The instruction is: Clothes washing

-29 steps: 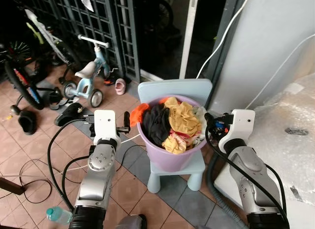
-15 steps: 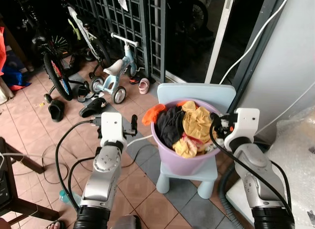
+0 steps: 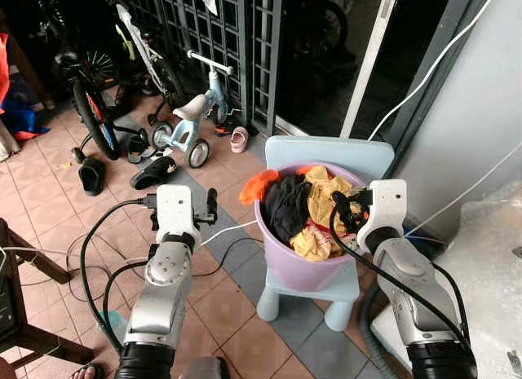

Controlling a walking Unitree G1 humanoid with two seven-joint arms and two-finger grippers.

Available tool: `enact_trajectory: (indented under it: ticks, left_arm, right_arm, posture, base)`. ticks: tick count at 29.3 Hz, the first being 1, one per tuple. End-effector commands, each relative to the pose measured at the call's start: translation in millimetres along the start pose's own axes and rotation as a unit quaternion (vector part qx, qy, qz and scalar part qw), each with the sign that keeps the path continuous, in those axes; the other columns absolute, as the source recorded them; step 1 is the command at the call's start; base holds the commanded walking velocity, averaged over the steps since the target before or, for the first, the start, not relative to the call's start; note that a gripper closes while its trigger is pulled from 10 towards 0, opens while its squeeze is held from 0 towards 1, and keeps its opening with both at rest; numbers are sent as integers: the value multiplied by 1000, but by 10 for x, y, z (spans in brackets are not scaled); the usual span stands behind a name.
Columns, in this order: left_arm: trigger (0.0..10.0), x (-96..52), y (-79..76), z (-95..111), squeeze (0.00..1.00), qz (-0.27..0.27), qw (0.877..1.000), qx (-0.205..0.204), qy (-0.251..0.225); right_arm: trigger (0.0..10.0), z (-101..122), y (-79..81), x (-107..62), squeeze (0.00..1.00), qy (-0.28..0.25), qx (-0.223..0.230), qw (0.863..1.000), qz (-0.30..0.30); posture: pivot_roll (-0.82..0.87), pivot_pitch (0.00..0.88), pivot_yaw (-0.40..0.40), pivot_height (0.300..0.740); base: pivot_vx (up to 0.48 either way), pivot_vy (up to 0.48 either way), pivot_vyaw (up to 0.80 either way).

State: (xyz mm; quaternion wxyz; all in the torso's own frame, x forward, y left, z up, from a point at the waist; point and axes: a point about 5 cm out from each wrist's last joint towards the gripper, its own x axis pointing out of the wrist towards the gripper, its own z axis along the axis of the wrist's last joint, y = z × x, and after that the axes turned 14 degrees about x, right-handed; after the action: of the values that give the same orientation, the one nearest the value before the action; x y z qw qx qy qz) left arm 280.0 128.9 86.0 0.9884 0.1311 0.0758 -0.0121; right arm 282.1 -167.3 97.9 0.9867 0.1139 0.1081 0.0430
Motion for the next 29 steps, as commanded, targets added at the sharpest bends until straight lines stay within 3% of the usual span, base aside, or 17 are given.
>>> enact_trajectory:
  ticks: [1,12,15,17,22,29]
  left_arm:
    - [10000,-5,19,8,0,1,1000,3,1]
    - [10000,-8,-1,13,0,-6,1000,-1,2]
    - [10000,-1,-6,18,0,-8,1000,-1,2]
    - [10000,-6,1,12,0,-8,1000,-4,7]
    - [10000,-14,13,-6,0,-2,1000,-1,15]
    - [10000,-75,43,-9,0,2,1000,5,17]
  right_arm:
    - [10000,-2,17,25,0,6,-7,1000,2]
    - [10000,-94,-6,31,0,42,-31,999,-1]
    - [10000,-219,-10,26,0,90,-44,995,12]
    - [10000,-382,-28,-28,0,154,-76,984,40]
    - [10000,-467,-95,-70,0,187,-87,977,50]
    - [10000,-415,-71,73,0,184,-109,975,64]
  posture:
    - [-57,17,7,740]
    - [-58,23,11,740]
    - [-57,25,10,740]
    - [-59,29,10,740]
    - [-49,28,9,740]
    - [-23,38,6,740]
  base:
    - [292,0,0]
    - [299,0,0]
    - [294,0,0]
    - [139,0,0]
    - [0,0,0]
    - [0,0,0]
